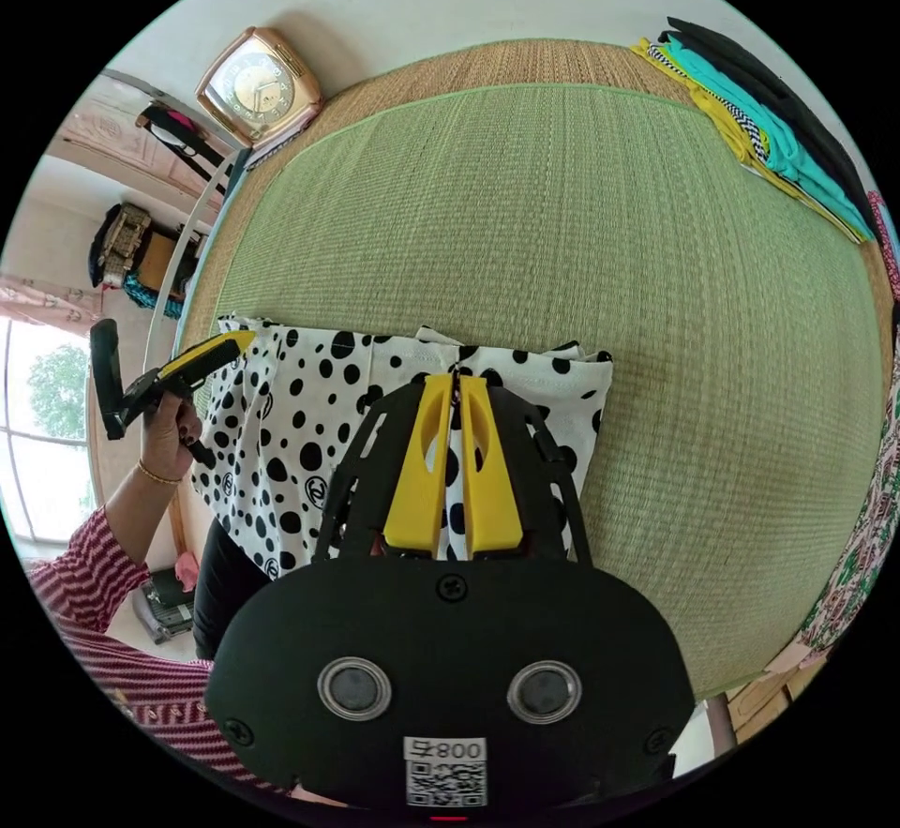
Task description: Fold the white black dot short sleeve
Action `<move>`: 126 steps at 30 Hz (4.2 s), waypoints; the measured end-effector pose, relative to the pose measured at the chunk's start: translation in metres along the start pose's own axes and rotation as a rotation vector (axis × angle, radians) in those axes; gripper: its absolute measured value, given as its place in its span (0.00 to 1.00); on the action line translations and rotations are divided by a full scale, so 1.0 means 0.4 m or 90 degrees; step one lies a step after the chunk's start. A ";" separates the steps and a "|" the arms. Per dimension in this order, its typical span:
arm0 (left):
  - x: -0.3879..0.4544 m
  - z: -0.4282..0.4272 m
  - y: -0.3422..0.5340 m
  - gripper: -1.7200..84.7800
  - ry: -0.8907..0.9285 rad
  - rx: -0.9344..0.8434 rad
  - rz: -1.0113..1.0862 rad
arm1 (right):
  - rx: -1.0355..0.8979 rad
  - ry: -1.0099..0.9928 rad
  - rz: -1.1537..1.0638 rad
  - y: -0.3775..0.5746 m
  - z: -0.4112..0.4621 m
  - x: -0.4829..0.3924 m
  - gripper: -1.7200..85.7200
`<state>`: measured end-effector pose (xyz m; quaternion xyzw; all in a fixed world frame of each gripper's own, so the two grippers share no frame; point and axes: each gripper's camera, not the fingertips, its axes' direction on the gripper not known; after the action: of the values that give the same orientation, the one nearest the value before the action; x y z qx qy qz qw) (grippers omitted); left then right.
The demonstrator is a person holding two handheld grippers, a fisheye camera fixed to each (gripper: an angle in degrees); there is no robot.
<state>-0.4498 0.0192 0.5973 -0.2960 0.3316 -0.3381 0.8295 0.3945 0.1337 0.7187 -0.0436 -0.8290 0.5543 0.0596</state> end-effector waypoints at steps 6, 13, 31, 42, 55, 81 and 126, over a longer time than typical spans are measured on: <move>-0.071 -0.056 0.015 0.03 0.012 0.050 -0.018 | 0.015 -0.058 0.030 0.001 -0.075 0.036 0.03; -0.192 -0.160 0.236 0.06 0.063 0.065 -0.039 | 0.064 -0.147 0.042 0.184 -0.262 0.111 0.06; -0.448 -0.014 0.544 0.06 0.123 -0.032 -0.179 | 0.001 -0.225 0.134 0.550 -0.349 0.237 0.08; -0.546 0.145 0.593 0.04 0.113 -0.035 -0.208 | 0.002 -0.286 0.166 0.580 -0.384 0.276 0.04; -0.071 0.361 0.525 0.07 0.202 0.028 0.144 | 0.029 -0.345 0.168 0.577 -0.479 0.261 0.03; 0.560 1.067 0.578 0.03 0.118 -0.108 0.511 | 0.037 -0.428 0.205 0.541 -0.599 0.333 0.06; 0.538 0.953 0.520 0.03 0.312 -0.084 0.416 | -0.005 -0.442 0.170 -0.032 -0.428 0.423 0.04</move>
<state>0.0308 0.0819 0.6037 -0.1387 0.6171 -0.0954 0.7687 0.2522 0.3087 0.8038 0.0387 -0.7890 0.5357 -0.2983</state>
